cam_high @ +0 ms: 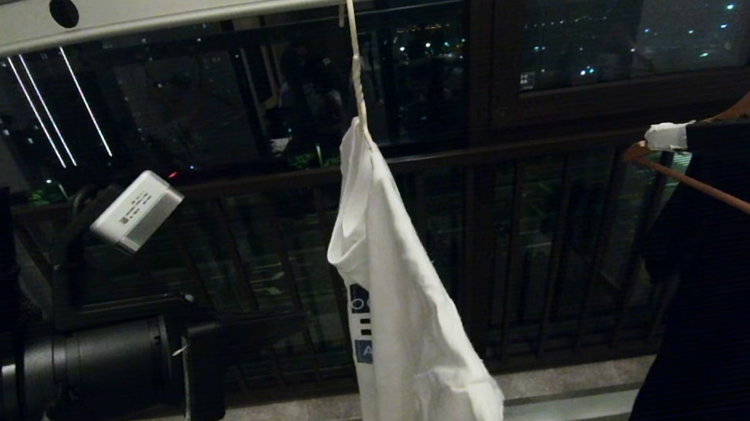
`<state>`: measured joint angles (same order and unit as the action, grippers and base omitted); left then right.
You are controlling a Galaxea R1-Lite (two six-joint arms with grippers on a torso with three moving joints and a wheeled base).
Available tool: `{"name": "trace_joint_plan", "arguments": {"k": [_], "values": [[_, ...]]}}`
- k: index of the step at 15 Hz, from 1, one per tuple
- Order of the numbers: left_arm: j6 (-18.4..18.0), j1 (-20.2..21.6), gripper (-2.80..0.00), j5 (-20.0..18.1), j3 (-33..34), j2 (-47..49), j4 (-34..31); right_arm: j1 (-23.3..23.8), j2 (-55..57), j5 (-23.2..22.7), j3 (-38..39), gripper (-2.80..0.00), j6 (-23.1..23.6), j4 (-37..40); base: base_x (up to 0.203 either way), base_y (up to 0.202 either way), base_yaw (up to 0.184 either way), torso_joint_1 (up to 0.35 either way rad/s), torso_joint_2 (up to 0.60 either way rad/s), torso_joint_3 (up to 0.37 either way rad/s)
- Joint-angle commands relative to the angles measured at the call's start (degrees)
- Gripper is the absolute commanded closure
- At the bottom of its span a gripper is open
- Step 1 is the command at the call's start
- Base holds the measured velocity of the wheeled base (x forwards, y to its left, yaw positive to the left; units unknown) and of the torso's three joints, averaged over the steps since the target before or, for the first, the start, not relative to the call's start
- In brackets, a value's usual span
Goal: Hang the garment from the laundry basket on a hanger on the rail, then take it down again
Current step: Take the clothes off the clothes rack
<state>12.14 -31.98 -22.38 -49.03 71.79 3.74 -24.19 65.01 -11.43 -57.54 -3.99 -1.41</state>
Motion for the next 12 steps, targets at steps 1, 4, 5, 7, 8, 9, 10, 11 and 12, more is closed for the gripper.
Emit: {"name": "trace_joint_plan", "arguments": {"k": [1, 4, 5, 7, 8, 9, 10, 11, 12], "values": [[0.1, 0.0, 0.0, 0.0, -0.3, 1.0, 0.1, -0.2, -0.2, -0.1, -3.0, 0.0, 0.0, 5.8, 0.0, 0.0, 0.0, 0.0, 0.0, 0.0], [0.1, -0.2, 0.0, -0.1, -0.3, 1.6, 0.1, -0.3, -1.4, -0.1, -7.4, 0.0, 0.0, 16.0, 0.0, 0.0, 0.0, 0.0, 0.0, 0.0], [0.4, -1.0, 0.0, -0.1, -0.3, 1.7, 0.1, -0.6, -2.1, -0.1, -8.6, 0.0, 0.0, 18.8, 0.0, 0.0, 0.0, 0.0, 0.0, 0.0], [1.2, -5.8, 0.0, -0.1, 0.1, 2.3, 0.1, -2.5, -3.2, -0.2, -12.0, 0.0, 0.0, 27.0, 0.0, 0.0, 0.0, 0.0, 0.0, 0.0], [1.5, -7.7, 0.0, 0.4, 0.4, 3.2, 0.1, -2.9, -3.5, -0.2, -13.5, 0.0, 0.0, 30.9, 0.0, 0.0, 0.0, 0.0, 0.0, 0.0], [1.8, -8.6, 0.0, 1.7, 0.9, 4.3, 0.4, -3.2, -3.6, -0.2, -15.0, 0.0, 0.1, 35.5, 0.0, 0.0, 0.0, 0.0, 0.0, 0.0], [2.0, -8.8, 0.0, 3.7, 1.0, 5.5, 1.9, -3.8, -3.4, -0.3, -16.2, 0.0, 0.3, 39.6, 0.0, 0.0, 0.0, 0.0, 0.0, 0.0], [2.9, -8.9, 0.0, 6.0, 1.1, 6.6, 4.4, -5.2, -3.2, -0.3, -16.7, 0.0, 0.7, 41.4, 0.0, 0.0, 0.0, 0.0, 0.0, 0.0], [4.1, -9.0, 0.0, 8.3, 1.1, 7.7, 6.6, -6.2, -2.9, -0.3, -16.8, 0.0, 1.2, 42.2, 0.0, 0.0, 0.0, 0.0, 0.0, 0.0]]}}
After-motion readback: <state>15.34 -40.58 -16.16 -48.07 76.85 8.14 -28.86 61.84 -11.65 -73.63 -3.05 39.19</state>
